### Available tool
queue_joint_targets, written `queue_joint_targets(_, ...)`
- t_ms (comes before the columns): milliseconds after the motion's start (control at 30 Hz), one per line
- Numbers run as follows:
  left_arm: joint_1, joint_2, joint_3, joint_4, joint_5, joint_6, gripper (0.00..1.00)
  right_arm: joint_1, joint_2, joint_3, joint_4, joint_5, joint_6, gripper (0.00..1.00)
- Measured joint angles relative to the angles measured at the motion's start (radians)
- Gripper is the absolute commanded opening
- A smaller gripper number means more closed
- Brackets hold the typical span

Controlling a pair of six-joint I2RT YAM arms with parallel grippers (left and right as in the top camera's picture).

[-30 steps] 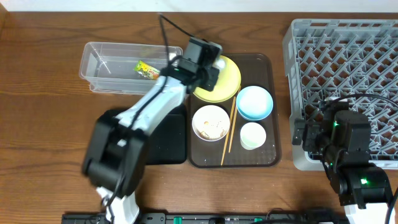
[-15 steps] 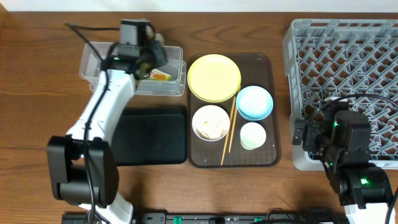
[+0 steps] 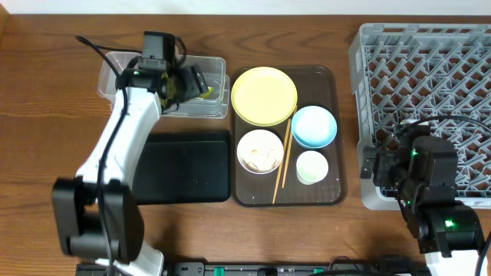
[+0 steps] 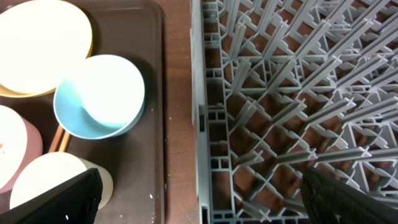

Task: Sort waste into correct bins and load items into the dishwasher rack
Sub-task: 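Carry the tissue left and release it into the clear bin, then grasp the rim of the pink rice bowl with the left gripper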

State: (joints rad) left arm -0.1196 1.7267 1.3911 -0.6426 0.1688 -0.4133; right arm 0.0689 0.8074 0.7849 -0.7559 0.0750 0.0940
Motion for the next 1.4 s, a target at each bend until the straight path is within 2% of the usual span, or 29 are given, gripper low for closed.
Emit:
queue_joint_targets(200,-0.157,-0.111,0.001,-0.143,0.011,-0.001,0.84,0.0,0.0,0.0,0.0,0.0,0.0,0.99)
queue_joint_targets(267,-0.205,-0.112,0.001,-0.154,0.026,-0.002,0.77,0.0,0.0,0.0,0.0,0.0,0.0,0.99)
queue_joint_targets(333,-0.251,-0.106,0.001,-0.152,0.035,-0.003,0.72,0.0,0.0,0.0,0.0,0.0,0.0,0.99)
queue_joint_targets(567,-0.412,-0.055,0.001,-0.126,-0.009,-0.023,0.72,0.0,0.0,0.0,0.0,0.0,0.0,0.99)
queue_joint_targets(767,-0.537,0.062,0.001,-0.065,-0.027,-0.039,0.71,0.0,0.0,0.0,0.001,0.0,0.0,0.99)
queue_joint_targets(1067,-0.61,0.193,0.001,0.019,-0.042,-0.062,0.59,0.0,0.0,0.0,0.0,0.0,0.0,0.99)
queue_joint_targets(1400,-0.628,0.307,0.001,0.019,-0.042,-0.07,0.46,0.0,0.0,0.0,0.0,0.0,0.0,0.99)
